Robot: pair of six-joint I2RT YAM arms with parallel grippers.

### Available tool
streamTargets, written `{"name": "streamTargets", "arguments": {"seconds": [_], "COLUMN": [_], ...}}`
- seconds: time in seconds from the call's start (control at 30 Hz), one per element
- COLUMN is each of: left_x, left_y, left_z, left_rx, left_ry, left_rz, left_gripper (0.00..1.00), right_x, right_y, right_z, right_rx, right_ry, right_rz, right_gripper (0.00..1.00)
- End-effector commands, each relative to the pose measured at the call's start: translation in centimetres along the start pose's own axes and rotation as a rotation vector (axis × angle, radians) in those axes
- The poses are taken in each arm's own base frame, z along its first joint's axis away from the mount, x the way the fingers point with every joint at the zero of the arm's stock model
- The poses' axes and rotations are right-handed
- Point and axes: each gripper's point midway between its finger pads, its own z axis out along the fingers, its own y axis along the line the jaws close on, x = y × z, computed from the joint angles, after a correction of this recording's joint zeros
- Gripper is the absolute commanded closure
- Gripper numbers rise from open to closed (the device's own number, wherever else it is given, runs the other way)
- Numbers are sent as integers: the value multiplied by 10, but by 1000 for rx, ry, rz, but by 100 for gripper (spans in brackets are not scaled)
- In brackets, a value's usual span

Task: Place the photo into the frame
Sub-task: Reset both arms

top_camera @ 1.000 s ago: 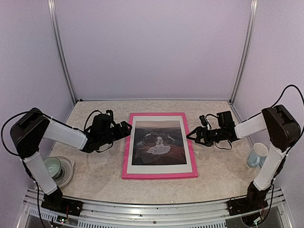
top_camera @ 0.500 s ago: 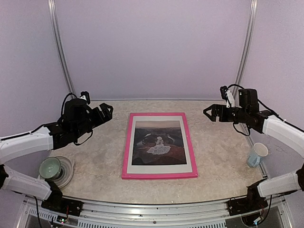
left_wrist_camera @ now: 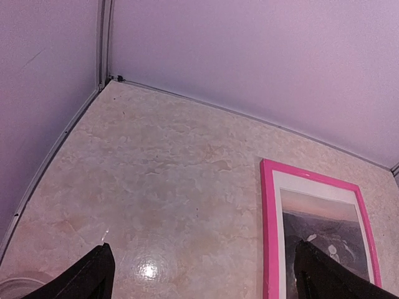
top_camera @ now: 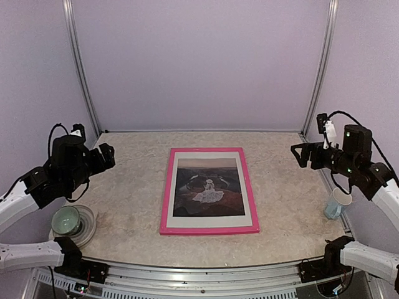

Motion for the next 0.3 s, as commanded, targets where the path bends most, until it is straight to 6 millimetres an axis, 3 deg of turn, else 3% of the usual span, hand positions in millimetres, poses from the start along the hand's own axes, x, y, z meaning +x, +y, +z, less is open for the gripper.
{"name": "streamTargets", "arguments": {"seconds": [0.0, 0.27], "left_x": [4, -5], "left_y": [24, 32], "left_z": [-12, -31], "left_rx": [-33, 22], "left_ry": [-32, -115], "left_rz": [73, 50], "left_gripper": [1, 1], "right_x": [10, 4], "right_y": [0, -17], "right_z": [-1, -9], "right_rx": [7, 107], "right_ry": [37, -4], "right_rz": [-16, -15], "right_gripper": [1, 1]}}
